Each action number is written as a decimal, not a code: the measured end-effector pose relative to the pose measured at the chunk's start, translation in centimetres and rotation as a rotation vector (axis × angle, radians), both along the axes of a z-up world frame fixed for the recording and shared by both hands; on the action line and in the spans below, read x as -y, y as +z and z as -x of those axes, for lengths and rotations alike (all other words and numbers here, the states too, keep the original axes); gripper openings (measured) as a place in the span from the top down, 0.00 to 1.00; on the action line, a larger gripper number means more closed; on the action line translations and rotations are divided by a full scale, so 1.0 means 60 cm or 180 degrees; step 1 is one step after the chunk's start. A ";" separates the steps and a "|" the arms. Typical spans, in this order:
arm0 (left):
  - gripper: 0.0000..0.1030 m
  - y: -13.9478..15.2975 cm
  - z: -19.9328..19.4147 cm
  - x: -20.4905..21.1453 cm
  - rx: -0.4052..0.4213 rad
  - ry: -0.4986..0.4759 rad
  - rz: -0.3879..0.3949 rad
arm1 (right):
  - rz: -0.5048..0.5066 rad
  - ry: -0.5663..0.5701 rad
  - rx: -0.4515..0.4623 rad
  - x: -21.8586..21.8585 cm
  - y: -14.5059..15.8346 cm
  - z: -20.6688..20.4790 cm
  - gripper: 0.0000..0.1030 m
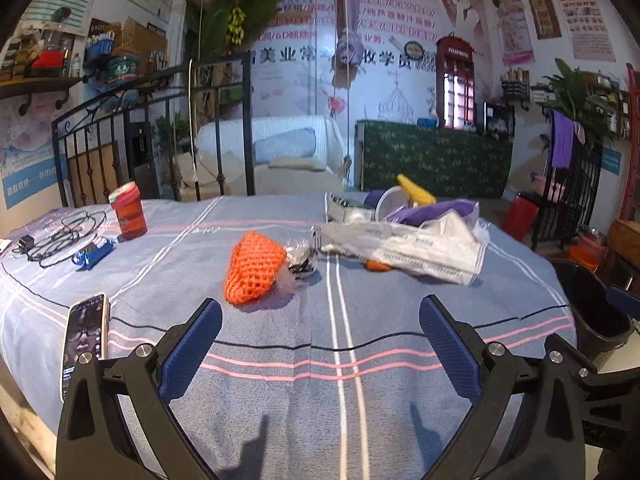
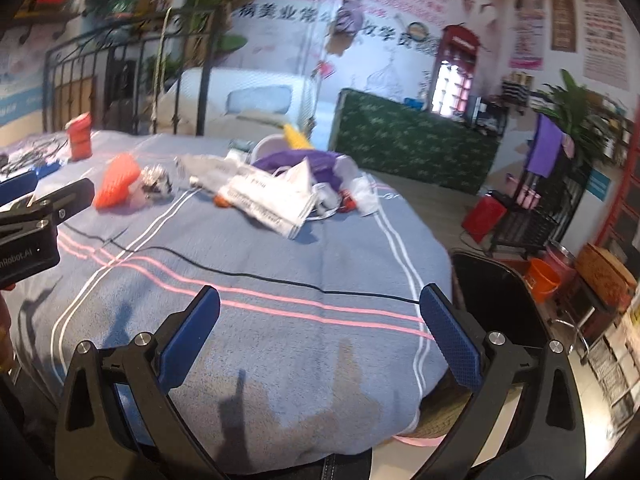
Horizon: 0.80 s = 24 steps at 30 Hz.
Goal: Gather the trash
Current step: 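Reach the left gripper to the orange foam net and close on it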
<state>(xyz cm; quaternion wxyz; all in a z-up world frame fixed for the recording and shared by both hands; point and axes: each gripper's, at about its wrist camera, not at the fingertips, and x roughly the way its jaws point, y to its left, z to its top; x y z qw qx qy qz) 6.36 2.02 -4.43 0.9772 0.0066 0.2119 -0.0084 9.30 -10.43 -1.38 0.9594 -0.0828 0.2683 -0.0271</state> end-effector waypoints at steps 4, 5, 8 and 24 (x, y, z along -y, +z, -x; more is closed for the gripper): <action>0.05 -0.005 -0.030 -0.023 -0.0228 0.0026 -0.0044 | -0.0130 0.0193 -0.0173 -0.002 0.001 -0.044 0.05; 0.05 -0.003 -0.041 -0.030 -0.0276 -0.0002 -0.0014 | -0.0161 0.0235 -0.0248 -0.003 0.001 -0.062 0.05; 0.05 -0.005 -0.071 -0.049 -0.0479 -0.0048 0.0045 | -0.0194 0.0381 -0.0372 -0.011 0.002 -0.106 0.05; 0.29 -0.022 -0.241 -0.124 -0.1200 -0.0281 -0.0003 | -0.0187 0.0641 -0.0605 -0.036 0.006 -0.182 0.05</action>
